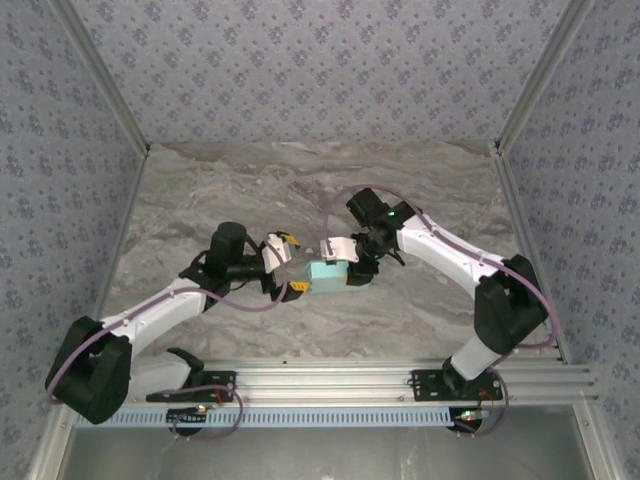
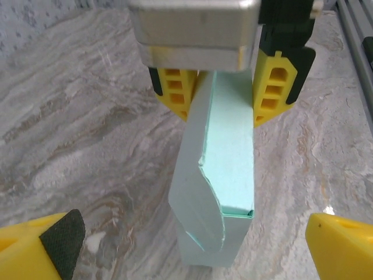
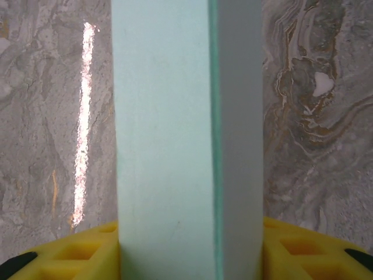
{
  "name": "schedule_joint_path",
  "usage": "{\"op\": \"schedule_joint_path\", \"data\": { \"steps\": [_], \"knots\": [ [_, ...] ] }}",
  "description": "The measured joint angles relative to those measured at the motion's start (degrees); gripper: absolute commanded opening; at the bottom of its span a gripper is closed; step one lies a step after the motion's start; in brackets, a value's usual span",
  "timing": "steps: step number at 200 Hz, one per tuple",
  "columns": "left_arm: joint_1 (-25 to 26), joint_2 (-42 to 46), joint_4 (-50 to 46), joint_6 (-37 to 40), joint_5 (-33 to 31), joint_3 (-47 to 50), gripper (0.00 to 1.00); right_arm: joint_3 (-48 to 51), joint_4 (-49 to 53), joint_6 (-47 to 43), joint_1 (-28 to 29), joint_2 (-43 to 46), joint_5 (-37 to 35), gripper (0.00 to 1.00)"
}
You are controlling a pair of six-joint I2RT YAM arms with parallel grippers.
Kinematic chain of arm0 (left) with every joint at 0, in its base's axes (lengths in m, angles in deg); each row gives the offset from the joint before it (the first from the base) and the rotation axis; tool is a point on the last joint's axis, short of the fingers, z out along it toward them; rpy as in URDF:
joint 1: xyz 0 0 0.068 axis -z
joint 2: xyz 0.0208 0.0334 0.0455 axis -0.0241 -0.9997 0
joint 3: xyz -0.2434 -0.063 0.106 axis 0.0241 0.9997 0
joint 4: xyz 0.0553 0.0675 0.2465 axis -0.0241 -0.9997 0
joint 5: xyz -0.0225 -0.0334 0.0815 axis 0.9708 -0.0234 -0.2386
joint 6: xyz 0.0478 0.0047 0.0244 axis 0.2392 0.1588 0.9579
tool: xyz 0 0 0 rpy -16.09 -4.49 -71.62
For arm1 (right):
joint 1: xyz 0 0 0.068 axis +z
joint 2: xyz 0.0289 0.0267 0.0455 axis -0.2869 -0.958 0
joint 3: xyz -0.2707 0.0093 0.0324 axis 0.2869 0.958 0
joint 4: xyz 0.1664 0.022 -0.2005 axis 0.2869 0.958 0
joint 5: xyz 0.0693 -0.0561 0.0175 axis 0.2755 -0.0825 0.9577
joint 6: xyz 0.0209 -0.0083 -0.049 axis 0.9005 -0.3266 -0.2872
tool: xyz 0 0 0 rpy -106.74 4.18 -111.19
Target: Fold the paper box
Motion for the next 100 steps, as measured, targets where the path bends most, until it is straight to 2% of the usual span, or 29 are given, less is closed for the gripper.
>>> {"op": "schedule_joint_path", "data": {
  "steps": [26, 68, 100],
  "knots": [
    [1.57, -4.48, 12.63, -3.52, -1.07, 5.79, 0.99, 3.74, 0.52, 0.0, -0.61, 3.54, 0.15, 0.52],
    [4.48, -8.04, 20.57, -4.5, -1.14, 6.8, 0.98, 4.81, 2.75, 0.02, -0.52, 5.81, -0.07, 0.51],
    [5.57, -13.03, 27.63, -5.03, 0.35, 6.82, 0.89, 4.85, 2.71, 0.28, 0.96, 6.12, -0.02, 0.51]
  ]
}}
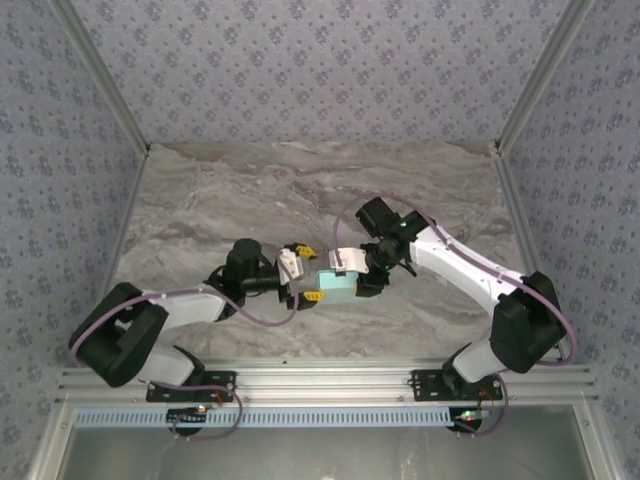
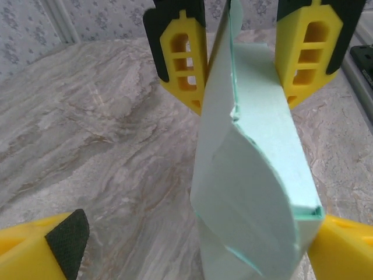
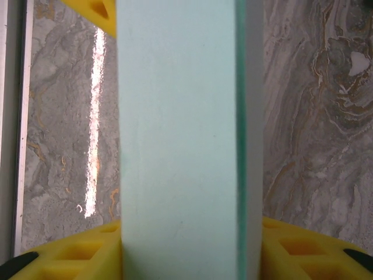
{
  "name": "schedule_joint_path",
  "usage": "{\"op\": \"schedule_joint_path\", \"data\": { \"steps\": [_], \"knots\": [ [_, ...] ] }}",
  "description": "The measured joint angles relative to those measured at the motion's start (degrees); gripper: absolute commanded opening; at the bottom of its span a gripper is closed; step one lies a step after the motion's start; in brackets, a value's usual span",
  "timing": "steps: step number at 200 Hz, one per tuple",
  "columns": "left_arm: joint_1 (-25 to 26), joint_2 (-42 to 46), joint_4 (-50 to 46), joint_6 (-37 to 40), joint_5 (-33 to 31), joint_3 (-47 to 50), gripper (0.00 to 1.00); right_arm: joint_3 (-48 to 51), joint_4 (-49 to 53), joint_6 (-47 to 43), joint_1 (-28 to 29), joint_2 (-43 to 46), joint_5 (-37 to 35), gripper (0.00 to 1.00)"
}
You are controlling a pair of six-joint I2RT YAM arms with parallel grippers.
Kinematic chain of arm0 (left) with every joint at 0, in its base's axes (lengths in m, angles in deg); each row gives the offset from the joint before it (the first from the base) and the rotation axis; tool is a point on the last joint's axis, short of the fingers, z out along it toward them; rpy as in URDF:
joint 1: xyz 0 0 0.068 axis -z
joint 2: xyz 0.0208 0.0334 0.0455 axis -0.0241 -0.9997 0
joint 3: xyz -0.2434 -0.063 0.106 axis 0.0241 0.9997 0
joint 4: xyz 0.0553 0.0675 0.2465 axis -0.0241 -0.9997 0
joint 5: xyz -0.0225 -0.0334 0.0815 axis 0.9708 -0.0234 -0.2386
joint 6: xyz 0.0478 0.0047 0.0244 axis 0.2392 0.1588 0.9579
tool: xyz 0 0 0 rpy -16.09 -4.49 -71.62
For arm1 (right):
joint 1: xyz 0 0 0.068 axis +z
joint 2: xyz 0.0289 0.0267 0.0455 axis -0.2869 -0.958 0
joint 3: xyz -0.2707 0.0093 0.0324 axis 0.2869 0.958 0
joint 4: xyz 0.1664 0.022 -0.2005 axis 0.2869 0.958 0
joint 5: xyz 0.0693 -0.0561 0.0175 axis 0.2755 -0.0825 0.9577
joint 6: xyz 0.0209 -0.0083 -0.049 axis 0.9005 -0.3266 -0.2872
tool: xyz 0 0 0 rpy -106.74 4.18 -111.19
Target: Fold the paper box
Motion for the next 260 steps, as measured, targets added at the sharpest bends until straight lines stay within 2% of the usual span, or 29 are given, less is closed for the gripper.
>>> {"op": "schedule_joint_path", "data": {
  "steps": [17, 42, 57, 85, 93, 102, 114, 128, 141, 156, 191, 218, 260],
  "knots": [
    [0.52, -2.84, 0.74, -0.04, 1.03, 0.0, 0.85, 0.2, -0.52, 0.17, 0.57, 0.0, 0.22, 0.51],
    [1.57, -5.64, 3.21, 0.24, 1.14, 0.72, 0.73, 1.38, -1.18, 0.15, 0.74, -0.13, 0.26, 0.52],
    [2.49, -6.67, 5.29, 0.35, 0.63, 1.46, 0.72, 2.38, -1.73, 0.15, 0.72, -0.35, 0.31, 0.52],
    [4.09, -8.9, 7.48, 1.29, 0.42, 1.53, 0.6, 3.39, -2.38, 0.15, 0.74, -0.79, 0.42, 0.52],
    [4.57, -9.86, 8.11, 1.57, 0.22, 1.53, 0.6, 3.54, -2.6, 0.15, 0.81, -0.81, 0.42, 0.53],
    [5.03, -10.86, 9.05, 2.1, 0.17, 1.53, 0.53, 3.76, -2.89, 0.15, 0.94, -0.81, 0.44, 0.53],
    [5.38, -11.98, 10.08, 2.4, -0.11, 1.53, 0.52, 4.11, -3.37, 0.15, 1.03, -0.81, 0.44, 0.57],
    [5.51, -12.37, 10.56, 2.8, -0.46, 1.53, 0.41, 4.46, -3.82, 0.33, 1.11, -0.81, 0.46, 0.59],
    [5.51, -12.35, 10.6, 3.39, -0.94, 1.4, 0.4, 4.81, -4.28, 0.74, 1.11, -0.74, 0.74, 0.6],
    [5.51, -12.35, 10.27, 3.72, -1.38, 1.09, 0.4, 6.36, -6.82, 2.45, 0.92, 0.2, 1.22, 0.67],
    [5.51, -12.35, 9.73, 4.42, -1.75, 0.68, 0.42, 11.58, -13.66, 9.64, -0.46, 8.02, 1.22, 0.73],
    [5.51, -12.35, 8.63, 5.14, -1.77, -0.11, 0.42, 12.7, -16.02, 16.7, -2.54, 15.41, 1.09, 0.7],
    [3.37, -12.41, 8.0, 4.57, -1.33, -0.61, 0.43, 15.21, -15.8, 24.96, -9.53, 24.63, -1.64, 0.63]
  ]
}}
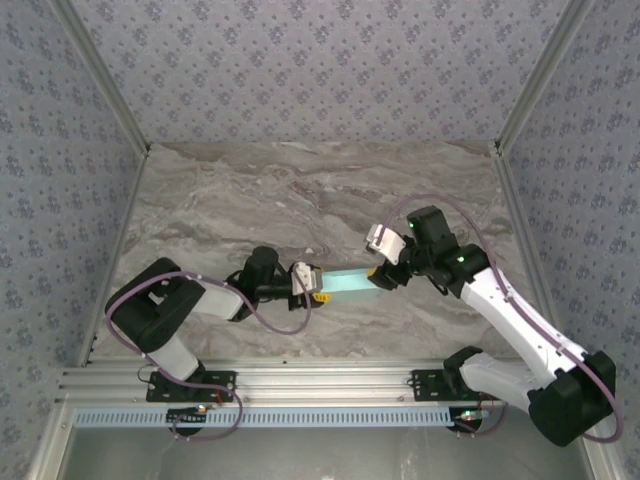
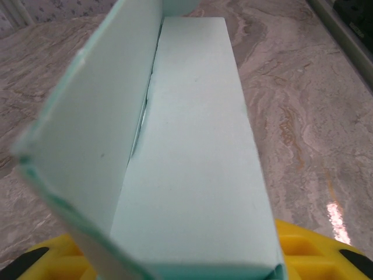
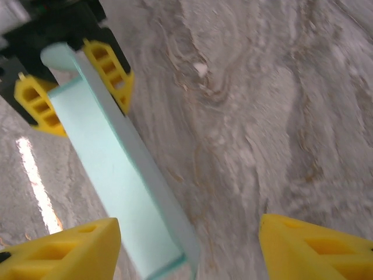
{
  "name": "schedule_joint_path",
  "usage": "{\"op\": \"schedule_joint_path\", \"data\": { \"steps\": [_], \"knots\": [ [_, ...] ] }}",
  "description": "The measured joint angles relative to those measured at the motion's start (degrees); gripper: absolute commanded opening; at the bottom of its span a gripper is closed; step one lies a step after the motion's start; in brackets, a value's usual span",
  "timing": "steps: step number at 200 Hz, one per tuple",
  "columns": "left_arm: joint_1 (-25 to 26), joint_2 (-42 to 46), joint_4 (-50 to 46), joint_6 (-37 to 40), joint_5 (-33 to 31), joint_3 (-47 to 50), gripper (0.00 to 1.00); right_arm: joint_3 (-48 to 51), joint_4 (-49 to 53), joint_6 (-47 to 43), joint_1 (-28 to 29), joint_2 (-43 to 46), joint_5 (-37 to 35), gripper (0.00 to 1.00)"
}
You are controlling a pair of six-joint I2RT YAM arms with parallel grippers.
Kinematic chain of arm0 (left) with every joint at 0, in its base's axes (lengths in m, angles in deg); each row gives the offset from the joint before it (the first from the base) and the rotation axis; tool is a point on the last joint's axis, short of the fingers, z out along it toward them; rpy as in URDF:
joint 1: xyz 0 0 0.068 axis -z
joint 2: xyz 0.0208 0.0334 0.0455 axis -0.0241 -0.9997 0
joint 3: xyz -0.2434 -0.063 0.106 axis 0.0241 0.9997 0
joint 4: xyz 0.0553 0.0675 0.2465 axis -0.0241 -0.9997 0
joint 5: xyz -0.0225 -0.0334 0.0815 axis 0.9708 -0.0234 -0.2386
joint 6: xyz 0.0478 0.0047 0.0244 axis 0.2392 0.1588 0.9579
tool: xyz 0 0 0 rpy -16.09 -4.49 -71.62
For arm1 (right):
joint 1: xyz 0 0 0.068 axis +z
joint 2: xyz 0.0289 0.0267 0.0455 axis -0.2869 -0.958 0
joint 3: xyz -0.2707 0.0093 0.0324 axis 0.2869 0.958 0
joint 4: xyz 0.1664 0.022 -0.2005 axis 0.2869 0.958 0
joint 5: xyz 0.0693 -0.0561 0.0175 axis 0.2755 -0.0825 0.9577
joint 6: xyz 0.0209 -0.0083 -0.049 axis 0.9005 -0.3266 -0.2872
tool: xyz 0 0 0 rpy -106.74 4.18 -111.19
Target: Fold the paper box
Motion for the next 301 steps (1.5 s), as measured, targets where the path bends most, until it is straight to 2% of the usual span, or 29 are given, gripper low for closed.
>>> {"op": "schedule_joint_path", "data": {
  "steps": [24, 78, 109, 131, 164, 198, 256, 301],
  "knots": [
    [-2.1, -0.39, 0.26, -1.38, 0.02, -0.02, 0.44, -0.02, 2.45, 2.8, -1.81, -0.48, -0.55, 0.55],
    [-2.45, -1.38, 0.9, -2.89, 0.35, -0.55, 0.44, 1.33, 2.49, 7.21, -1.9, -3.93, -2.4, 0.47],
    [-2.45, -1.49, 0.66, -2.99, 0.76, -0.94, 0.45, 2.14, 0.31, 8.96, -1.9, -5.55, -3.54, 0.3],
    [-2.45, -1.51, 0.11, -3.15, 1.16, -1.46, 0.45, 2.12, -0.52, 10.14, -1.9, -6.43, -3.56, 0.25],
    [-2.51, -1.51, -0.9, -3.21, 1.2, -2.23, 0.45, 1.79, -1.53, 13.38, -1.9, -7.61, -3.67, 0.23],
    [-2.86, -2.14, -2.36, -3.19, 1.16, -3.98, 0.46, -0.37, -1.33, 18.38, -0.81, -9.44, -5.92, 0.13],
    [-3.23, -3.17, -3.43, -3.39, 1.36, -4.68, 0.47, -1.42, -0.59, 28.22, 3.21, -10.12, -12.83, 0.11],
    [-3.52, -3.76, -5.57, -3.28, 1.42, -6.58, 0.47, -7.13, 4.52, 38.12, 3.89, -15.72, -16.59, 0.08]
  ]
}}
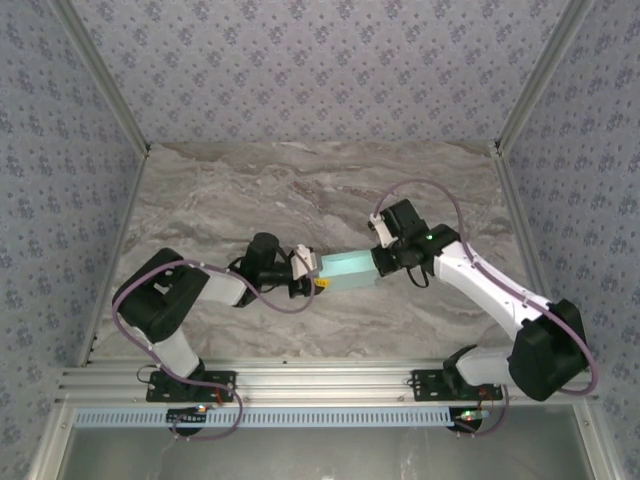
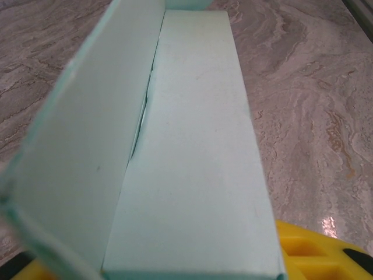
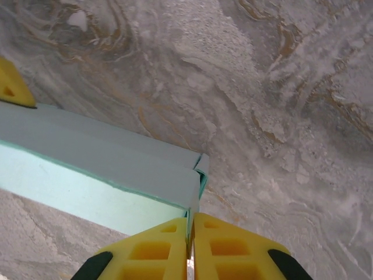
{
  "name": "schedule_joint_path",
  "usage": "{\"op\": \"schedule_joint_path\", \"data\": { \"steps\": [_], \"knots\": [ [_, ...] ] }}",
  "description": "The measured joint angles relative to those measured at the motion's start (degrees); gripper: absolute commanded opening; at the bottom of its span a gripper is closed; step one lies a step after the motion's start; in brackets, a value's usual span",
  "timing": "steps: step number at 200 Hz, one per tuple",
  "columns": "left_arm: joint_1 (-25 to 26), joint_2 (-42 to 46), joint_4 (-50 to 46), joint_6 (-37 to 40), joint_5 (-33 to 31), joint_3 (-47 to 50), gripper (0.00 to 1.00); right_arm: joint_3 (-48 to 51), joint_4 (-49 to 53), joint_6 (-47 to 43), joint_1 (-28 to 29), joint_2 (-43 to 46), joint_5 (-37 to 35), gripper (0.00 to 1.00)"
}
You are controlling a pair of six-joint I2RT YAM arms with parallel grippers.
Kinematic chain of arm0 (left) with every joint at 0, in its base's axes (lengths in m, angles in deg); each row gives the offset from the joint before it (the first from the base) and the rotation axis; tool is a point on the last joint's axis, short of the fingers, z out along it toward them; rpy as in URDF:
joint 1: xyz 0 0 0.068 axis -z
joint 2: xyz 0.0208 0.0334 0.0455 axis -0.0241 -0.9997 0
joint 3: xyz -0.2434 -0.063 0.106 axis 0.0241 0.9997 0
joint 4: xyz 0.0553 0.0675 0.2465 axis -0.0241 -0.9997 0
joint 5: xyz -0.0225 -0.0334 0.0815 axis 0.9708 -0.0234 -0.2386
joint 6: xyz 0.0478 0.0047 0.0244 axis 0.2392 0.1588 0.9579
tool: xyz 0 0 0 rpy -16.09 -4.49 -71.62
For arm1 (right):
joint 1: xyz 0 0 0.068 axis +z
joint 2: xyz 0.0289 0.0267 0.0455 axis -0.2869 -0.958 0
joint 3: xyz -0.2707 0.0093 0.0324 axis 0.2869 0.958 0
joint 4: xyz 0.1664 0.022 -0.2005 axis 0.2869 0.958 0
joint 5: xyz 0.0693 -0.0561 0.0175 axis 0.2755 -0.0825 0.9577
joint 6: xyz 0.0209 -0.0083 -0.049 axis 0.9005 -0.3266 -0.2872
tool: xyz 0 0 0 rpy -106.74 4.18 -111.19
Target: Fold the paper box
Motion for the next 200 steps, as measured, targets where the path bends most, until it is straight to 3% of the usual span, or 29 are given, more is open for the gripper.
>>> {"op": "schedule_joint_path", "data": {
  "steps": [36, 124, 169, 200],
  "knots": [
    [-0.07, -0.07, -2.01, 0.2, -0.07, -1.27, 0.48, -6.49, 6.12, 5.11, -0.46, -5.05, -0.66, 0.06],
    [-0.85, -1.9, -4.15, -1.18, 0.33, -3.63, 0.49, -10.47, 9.11, 15.52, 2.45, -7.98, -3.13, 0.09],
    [-1.57, -2.45, -2.51, -4.61, -1.05, -4.13, 0.64, -10.6, 9.49, 18.84, 3.76, -8.26, -3.93, 0.09],
    [-1.95, -2.45, 1.46, -10.67, -2.49, -3.8, 0.64, -9.64, 9.03, 21.05, 4.04, -8.28, -5.51, 0.09]
  ]
}}
